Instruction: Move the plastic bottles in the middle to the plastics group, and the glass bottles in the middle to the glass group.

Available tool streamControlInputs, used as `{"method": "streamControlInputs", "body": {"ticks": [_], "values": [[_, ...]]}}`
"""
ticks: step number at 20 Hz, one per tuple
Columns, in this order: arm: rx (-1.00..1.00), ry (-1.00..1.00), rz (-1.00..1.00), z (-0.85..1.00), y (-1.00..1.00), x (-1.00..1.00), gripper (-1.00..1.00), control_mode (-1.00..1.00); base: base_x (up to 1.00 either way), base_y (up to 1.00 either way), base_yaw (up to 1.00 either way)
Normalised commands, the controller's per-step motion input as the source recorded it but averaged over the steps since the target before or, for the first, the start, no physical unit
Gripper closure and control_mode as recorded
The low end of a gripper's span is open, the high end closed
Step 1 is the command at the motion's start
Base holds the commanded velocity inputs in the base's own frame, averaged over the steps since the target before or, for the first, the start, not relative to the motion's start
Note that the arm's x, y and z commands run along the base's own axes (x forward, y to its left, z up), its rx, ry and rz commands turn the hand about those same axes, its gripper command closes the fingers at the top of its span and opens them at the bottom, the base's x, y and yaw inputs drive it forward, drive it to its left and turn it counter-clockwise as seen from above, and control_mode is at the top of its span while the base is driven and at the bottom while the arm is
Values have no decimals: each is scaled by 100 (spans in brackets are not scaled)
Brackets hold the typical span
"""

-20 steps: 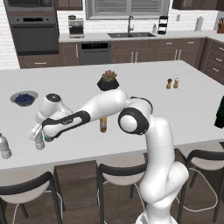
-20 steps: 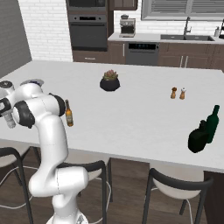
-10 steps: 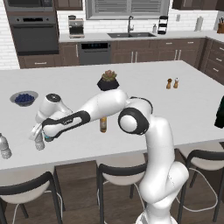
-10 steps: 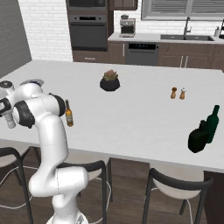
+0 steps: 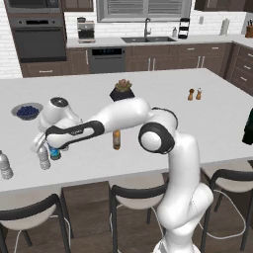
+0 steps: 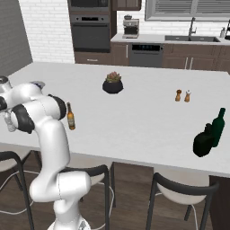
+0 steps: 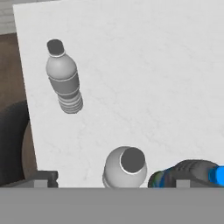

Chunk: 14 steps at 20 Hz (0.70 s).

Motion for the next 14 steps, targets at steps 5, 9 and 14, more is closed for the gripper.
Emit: {"method": "streamControlInputs", "body": {"ticks": [5, 9, 14], "values": [[0, 0, -5, 68, -40, -37, -100, -100, 0, 0, 0], [-6, 0, -14, 5, -67, -51, -100, -100, 0, 0, 0], [-10, 0, -25, -1, -78, -35, -100, -100, 0, 0, 0]]}}
